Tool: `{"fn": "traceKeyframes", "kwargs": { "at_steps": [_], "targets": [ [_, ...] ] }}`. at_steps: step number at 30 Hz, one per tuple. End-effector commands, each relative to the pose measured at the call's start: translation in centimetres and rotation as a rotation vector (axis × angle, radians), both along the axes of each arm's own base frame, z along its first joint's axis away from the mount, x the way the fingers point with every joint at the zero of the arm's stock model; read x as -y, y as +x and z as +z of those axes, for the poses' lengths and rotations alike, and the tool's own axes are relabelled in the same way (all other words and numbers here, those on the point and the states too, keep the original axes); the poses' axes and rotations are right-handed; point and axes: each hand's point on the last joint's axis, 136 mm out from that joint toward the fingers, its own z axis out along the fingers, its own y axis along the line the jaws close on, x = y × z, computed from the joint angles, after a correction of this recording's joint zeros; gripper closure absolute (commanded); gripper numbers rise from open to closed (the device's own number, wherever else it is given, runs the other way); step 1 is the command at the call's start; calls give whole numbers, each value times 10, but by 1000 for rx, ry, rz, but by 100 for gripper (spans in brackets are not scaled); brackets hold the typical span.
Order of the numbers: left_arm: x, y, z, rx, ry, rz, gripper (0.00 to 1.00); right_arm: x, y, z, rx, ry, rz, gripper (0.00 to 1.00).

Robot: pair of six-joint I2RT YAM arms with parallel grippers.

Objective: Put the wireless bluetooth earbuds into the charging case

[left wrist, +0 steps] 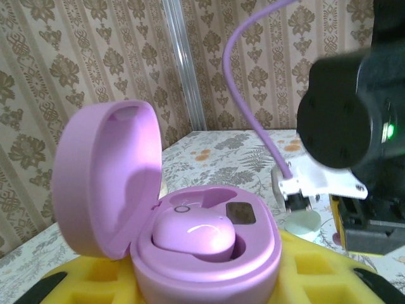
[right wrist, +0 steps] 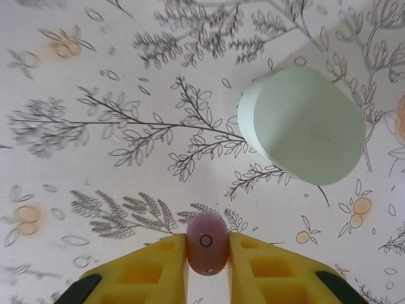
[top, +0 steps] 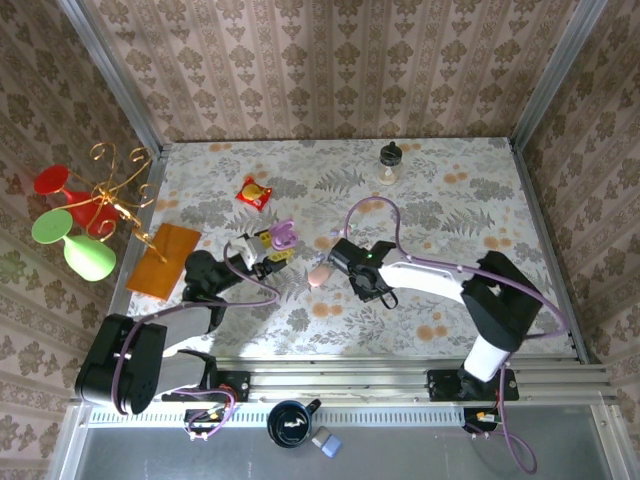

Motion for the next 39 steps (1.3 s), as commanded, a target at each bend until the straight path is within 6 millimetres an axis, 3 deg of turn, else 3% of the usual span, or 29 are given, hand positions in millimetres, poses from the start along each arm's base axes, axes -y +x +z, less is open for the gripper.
{"fn": "traceKeyframes", "kwargs": {
  "at_steps": [1,6,12,18,26,39],
  "targets": [
    [8,-8,9,44,-7,-62,73,-13,4,20,49,139,26,77],
    [15,-13,6,39,3,-105,73,-37,9,59,163,372,86,78],
    [28,-22,1,30,26,-170,73,-59,1,118,289,673,184,80],
    [42,-29,-9,-16,76,-239,73,-76,-12,160,347,871,297,79],
    [59,-47,-11,-65,96,-366,73,-99,-20,190,355,964,437,79],
    [65,-55,-14,-109,108,-430,74,-122,-19,198,329,982,527,79]
  ]
}}
